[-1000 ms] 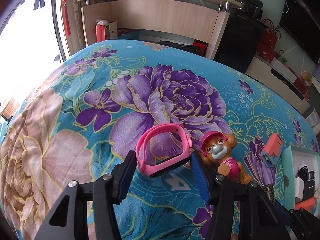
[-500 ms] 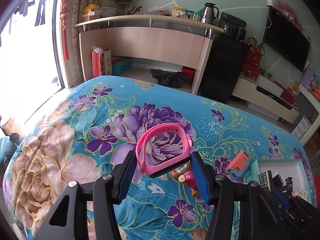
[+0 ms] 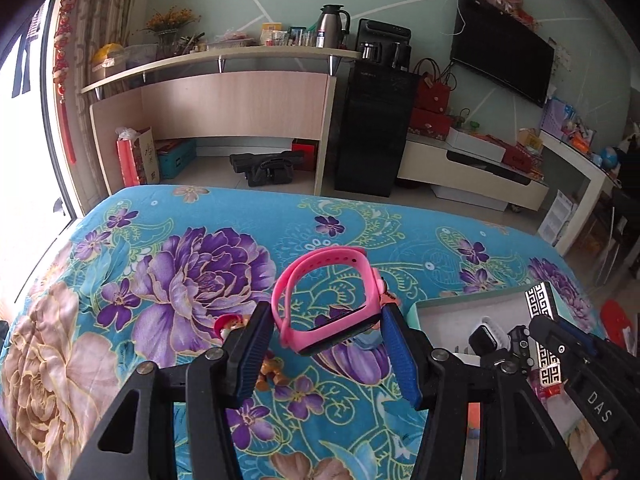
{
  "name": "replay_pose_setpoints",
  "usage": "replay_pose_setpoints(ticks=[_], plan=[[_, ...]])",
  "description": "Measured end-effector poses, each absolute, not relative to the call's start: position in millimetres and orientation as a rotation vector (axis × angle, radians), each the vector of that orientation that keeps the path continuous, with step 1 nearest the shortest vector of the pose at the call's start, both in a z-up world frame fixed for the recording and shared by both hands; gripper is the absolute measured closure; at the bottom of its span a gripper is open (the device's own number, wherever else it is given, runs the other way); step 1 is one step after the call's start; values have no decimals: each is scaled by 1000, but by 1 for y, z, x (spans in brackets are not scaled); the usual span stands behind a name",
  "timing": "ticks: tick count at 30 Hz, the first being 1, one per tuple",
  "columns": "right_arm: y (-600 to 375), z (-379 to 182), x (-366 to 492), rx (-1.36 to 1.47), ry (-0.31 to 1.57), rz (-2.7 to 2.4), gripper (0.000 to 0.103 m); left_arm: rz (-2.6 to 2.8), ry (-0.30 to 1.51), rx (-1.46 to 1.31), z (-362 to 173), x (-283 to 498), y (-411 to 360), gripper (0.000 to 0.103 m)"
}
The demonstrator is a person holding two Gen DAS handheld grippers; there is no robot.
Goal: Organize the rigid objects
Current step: 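Carry the band and bar into the tray and open both tools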
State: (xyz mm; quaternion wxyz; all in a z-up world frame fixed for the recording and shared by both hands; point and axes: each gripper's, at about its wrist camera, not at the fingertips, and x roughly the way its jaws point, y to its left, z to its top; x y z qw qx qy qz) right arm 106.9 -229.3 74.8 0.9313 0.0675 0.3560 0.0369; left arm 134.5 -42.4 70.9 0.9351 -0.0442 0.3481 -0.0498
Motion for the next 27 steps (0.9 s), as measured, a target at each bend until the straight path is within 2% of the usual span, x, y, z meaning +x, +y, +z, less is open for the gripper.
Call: replay_pose_setpoints(ticks=[27], plan=[[-359, 45, 94, 294, 800, -213, 87, -398, 774, 78, 62, 128, -186, 44]])
